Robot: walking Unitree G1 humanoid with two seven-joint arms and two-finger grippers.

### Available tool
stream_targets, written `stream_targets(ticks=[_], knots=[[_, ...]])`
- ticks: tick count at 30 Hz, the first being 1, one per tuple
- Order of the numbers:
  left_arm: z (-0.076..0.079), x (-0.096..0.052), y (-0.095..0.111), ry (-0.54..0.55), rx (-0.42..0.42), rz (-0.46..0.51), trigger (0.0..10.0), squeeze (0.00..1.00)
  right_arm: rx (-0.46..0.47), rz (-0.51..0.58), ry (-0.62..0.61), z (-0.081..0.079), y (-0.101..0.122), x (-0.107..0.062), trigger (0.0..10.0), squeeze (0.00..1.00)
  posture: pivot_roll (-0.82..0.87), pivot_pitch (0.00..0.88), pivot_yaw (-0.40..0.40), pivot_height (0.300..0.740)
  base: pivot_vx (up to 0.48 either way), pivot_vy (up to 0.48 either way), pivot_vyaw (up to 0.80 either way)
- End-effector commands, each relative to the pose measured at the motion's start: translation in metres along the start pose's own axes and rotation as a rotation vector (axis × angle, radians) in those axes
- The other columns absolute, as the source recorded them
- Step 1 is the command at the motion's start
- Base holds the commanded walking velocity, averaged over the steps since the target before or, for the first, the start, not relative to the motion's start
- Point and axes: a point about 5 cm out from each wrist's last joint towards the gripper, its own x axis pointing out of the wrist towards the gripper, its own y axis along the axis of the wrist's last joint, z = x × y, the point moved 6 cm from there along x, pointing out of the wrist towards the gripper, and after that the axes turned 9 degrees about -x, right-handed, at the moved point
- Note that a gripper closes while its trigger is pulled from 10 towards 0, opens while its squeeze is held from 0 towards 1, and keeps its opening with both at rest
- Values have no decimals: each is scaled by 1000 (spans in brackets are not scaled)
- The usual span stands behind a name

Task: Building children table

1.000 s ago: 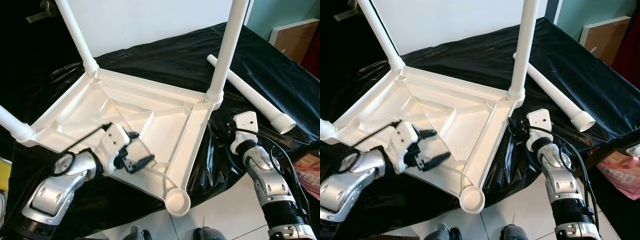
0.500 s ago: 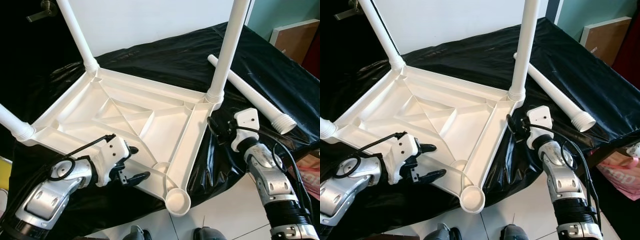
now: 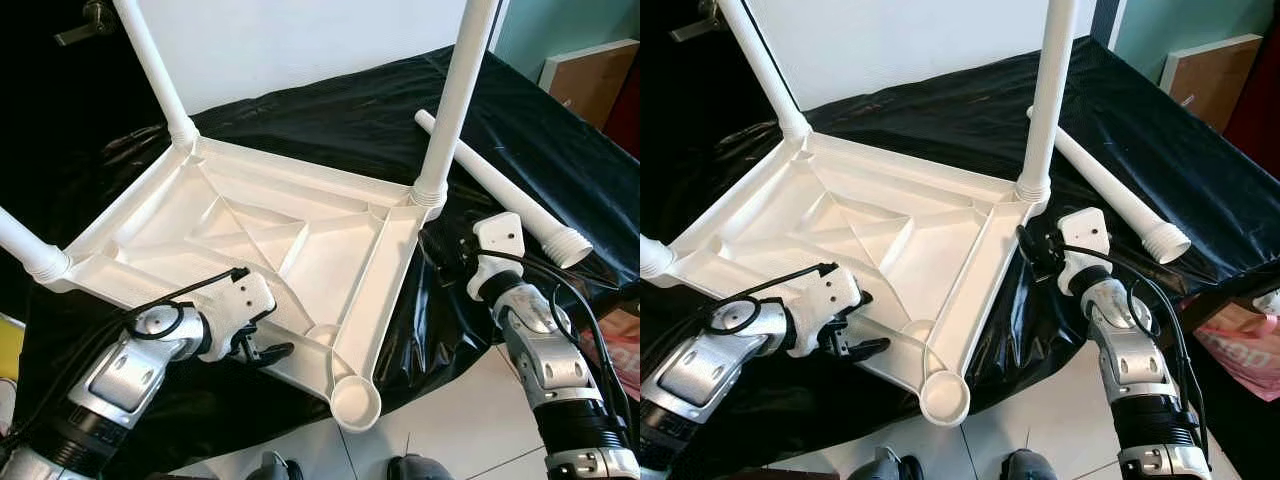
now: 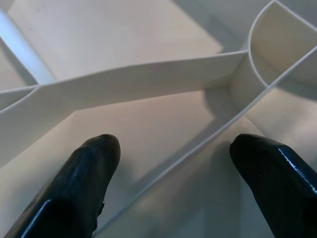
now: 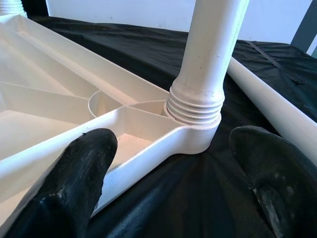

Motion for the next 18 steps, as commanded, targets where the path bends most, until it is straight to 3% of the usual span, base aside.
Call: stream_targets(ticks=[1, 6, 7, 8, 18], knots=[[-6, 5, -12, 63, -21, -46, 10000, 0, 10, -5, 3, -3, 0, 1, 10000, 0, -101, 118, 81, 740, 0, 0, 0], [-8, 8, -12, 61, -27, -58, 9843, 0, 9, 1, 1, -3, 2, 3, 10000, 0, -102, 116, 86, 740, 0, 0, 0], [-9, 9, -12, 67, -31, -56, 3059, 0, 9, 2, 1, -4, 2, 3, 10000, 0, -103, 117, 88, 740, 0, 0, 0], [-10, 9, -11, 71, -36, -51, 0, 0, 9, 3, 1, -4, 2, 3, 10000, 0, -103, 117, 88, 740, 0, 0, 0], [-16, 9, -2, 98, -52, -8, 0, 0, 15, 4, -6, -4, 2, 3, 10000, 0, -98, 121, 89, 740, 0, 0, 0]])
